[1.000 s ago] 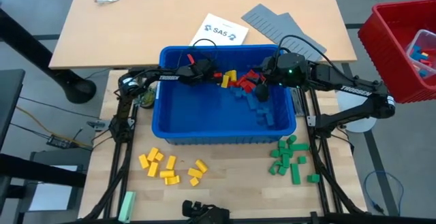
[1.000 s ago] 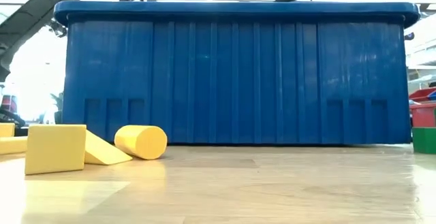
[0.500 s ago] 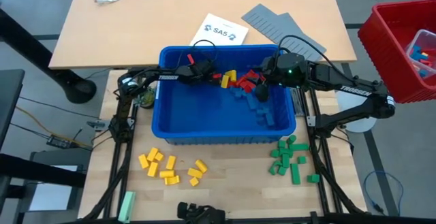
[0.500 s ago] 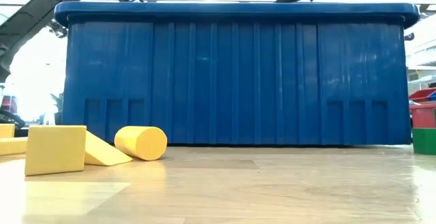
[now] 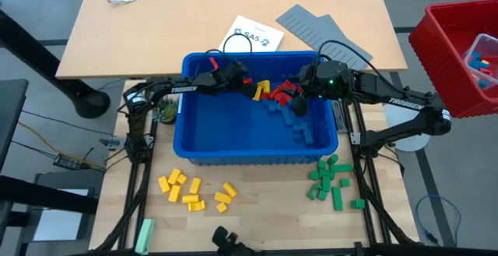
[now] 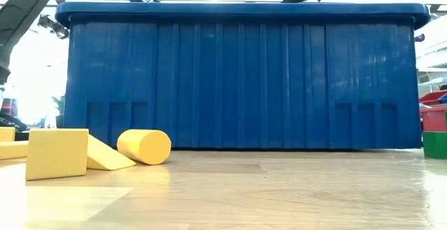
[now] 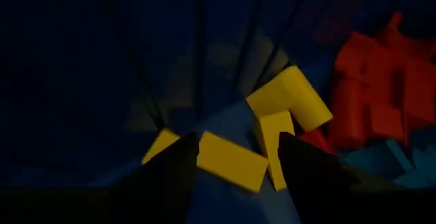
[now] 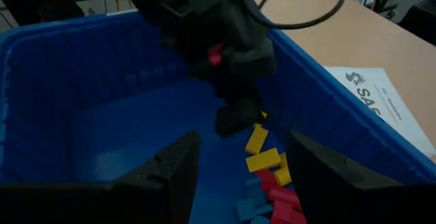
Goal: Sort blocks
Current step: Adjust the blue bin, then remove the yellow block from the blue bin
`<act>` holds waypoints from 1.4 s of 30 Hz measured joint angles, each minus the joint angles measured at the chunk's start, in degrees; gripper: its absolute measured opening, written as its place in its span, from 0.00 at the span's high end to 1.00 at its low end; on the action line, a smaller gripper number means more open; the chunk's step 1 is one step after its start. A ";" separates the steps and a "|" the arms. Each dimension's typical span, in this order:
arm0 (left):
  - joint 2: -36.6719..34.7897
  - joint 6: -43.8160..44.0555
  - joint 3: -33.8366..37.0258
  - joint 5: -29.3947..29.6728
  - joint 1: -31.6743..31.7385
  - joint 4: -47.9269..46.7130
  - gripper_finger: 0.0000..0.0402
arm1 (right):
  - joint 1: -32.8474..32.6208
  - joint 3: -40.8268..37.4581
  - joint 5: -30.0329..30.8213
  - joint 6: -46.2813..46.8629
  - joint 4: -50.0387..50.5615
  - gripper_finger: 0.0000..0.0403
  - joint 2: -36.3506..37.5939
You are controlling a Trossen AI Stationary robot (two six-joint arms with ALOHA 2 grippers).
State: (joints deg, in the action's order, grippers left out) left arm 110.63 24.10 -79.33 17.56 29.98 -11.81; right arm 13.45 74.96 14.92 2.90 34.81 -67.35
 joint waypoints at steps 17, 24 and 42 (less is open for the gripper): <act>4.02 -5.90 0.07 -7.03 4.84 1.52 0.47 | 0.00 -3.87 -0.02 2.91 -1.56 0.51 -0.04; 7.05 -5.88 0.07 -6.33 4.90 1.72 0.47 | 0.00 -3.87 -0.02 2.62 -3.50 0.51 -0.04; 0.00 -8.05 0.26 -16.72 -0.05 -16.64 0.47 | 0.00 -3.85 -0.02 1.98 -3.54 0.51 -0.04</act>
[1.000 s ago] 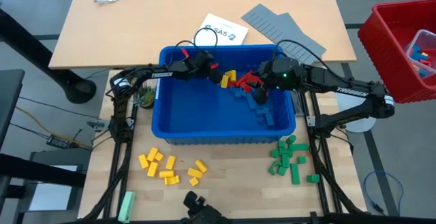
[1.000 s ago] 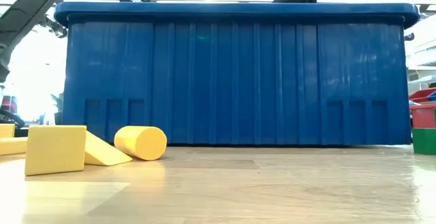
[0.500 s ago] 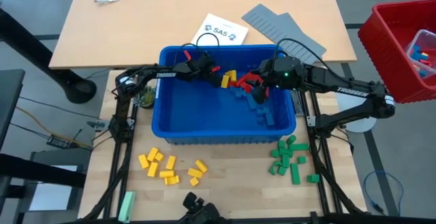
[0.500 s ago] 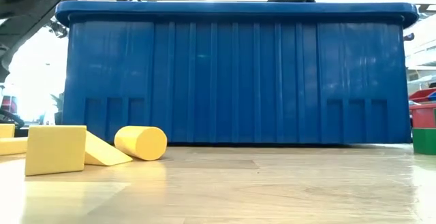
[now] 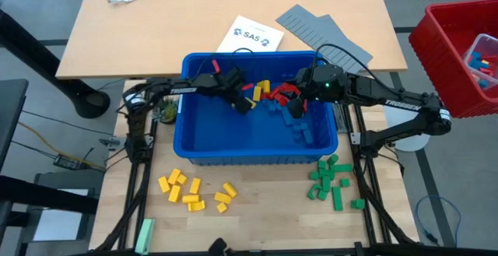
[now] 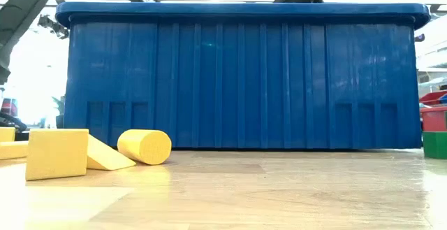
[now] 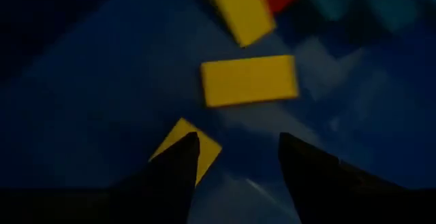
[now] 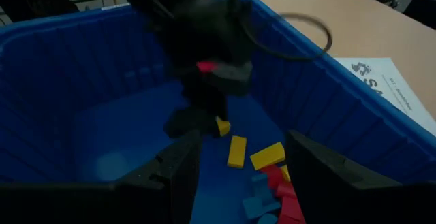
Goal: Sort blocks
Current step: Remove the yellow block from the blue bin
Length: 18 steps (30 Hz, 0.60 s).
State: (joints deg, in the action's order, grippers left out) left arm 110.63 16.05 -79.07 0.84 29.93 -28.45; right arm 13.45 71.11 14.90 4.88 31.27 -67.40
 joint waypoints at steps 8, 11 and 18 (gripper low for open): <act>-6.23 -12.87 -0.09 2.78 -1.98 -1.55 0.47 | 0.00 0.02 0.00 -0.54 -0.08 0.51 0.02; -6.20 -22.45 -0.09 4.38 -2.04 -1.37 0.47 | 0.00 0.02 0.00 -0.45 -0.05 0.51 0.02; -5.99 -32.21 -0.09 6.10 -1.61 -0.96 0.47 | 0.00 0.02 0.00 -0.11 -0.55 0.51 0.02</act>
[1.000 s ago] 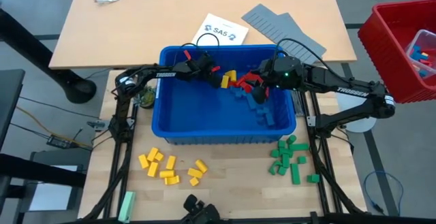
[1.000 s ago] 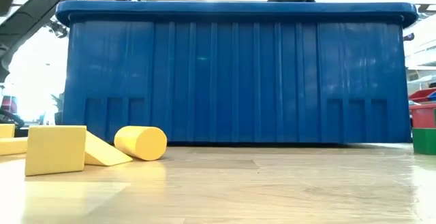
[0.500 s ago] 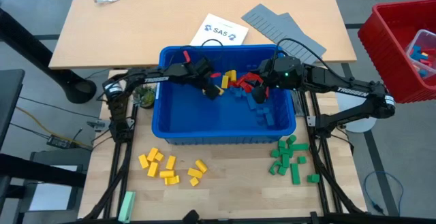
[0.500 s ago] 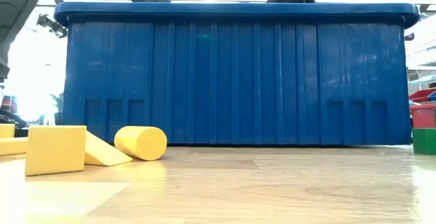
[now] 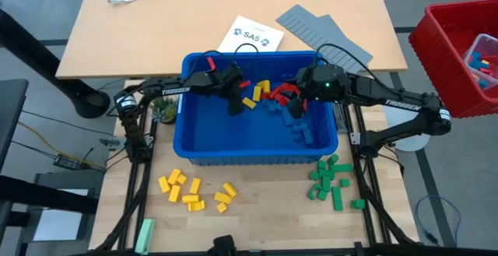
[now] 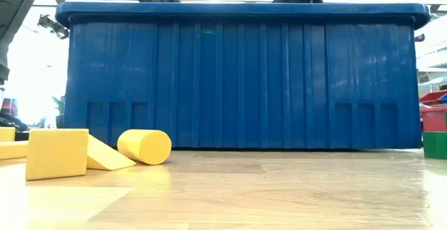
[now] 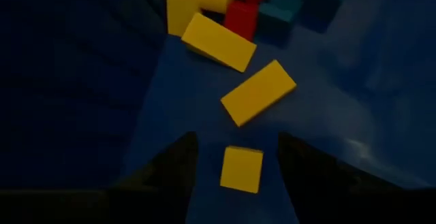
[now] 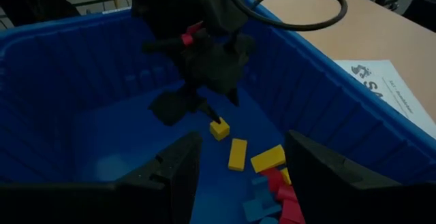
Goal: Sort blocks
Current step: Remove the yellow block from the blue bin
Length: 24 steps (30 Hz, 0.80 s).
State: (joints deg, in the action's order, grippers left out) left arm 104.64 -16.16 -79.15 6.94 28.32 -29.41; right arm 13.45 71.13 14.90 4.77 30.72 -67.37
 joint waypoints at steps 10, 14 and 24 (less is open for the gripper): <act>0.00 -1.84 6.90 -0.13 2.10 5.50 0.47 | 0.00 0.00 0.00 0.06 -0.18 0.51 0.00; 0.06 -2.11 10.17 -2.84 2.95 10.52 0.47 | 0.00 0.00 0.00 -0.38 -0.24 0.51 0.00; 0.79 -8.30 12.02 -9.98 5.46 14.25 0.47 | 0.00 0.00 -0.02 -0.81 -0.26 0.51 0.00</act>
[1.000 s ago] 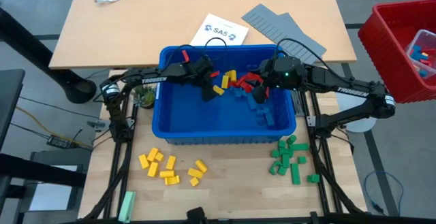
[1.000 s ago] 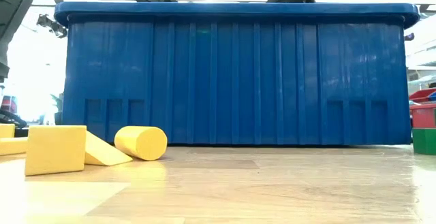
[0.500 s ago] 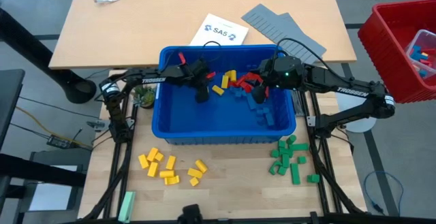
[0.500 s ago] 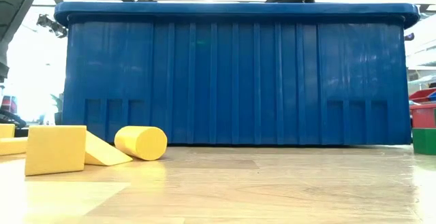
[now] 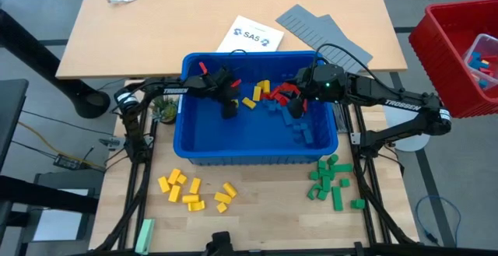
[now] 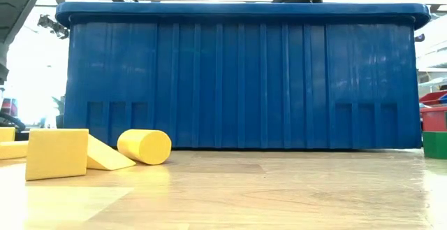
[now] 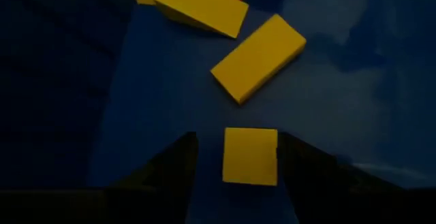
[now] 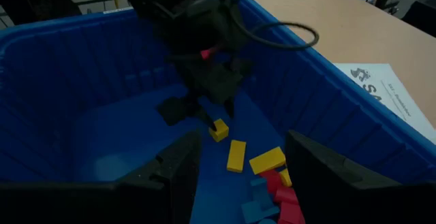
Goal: Sort blocks
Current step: Remove the yellow block from the blue bin
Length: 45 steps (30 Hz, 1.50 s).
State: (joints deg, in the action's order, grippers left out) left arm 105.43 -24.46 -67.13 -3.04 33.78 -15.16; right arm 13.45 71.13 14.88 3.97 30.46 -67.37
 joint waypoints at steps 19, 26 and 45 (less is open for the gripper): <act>4.64 0.10 -0.46 -0.61 -0.59 0.05 0.66 | 0.00 0.00 0.02 0.00 -0.03 0.51 0.00; -0.76 5.35 -1.61 3.09 -1.60 -4.79 0.66 | 0.00 0.00 0.02 0.28 -0.01 0.51 0.00; -37.67 42.25 -11.67 -11.47 -27.42 -27.28 0.65 | 0.00 0.02 -3.20 -1.20 -1.09 0.51 0.02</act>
State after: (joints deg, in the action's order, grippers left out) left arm 67.76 17.78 -78.81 -14.51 6.36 -42.44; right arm 13.45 71.16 11.68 2.77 29.37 -67.35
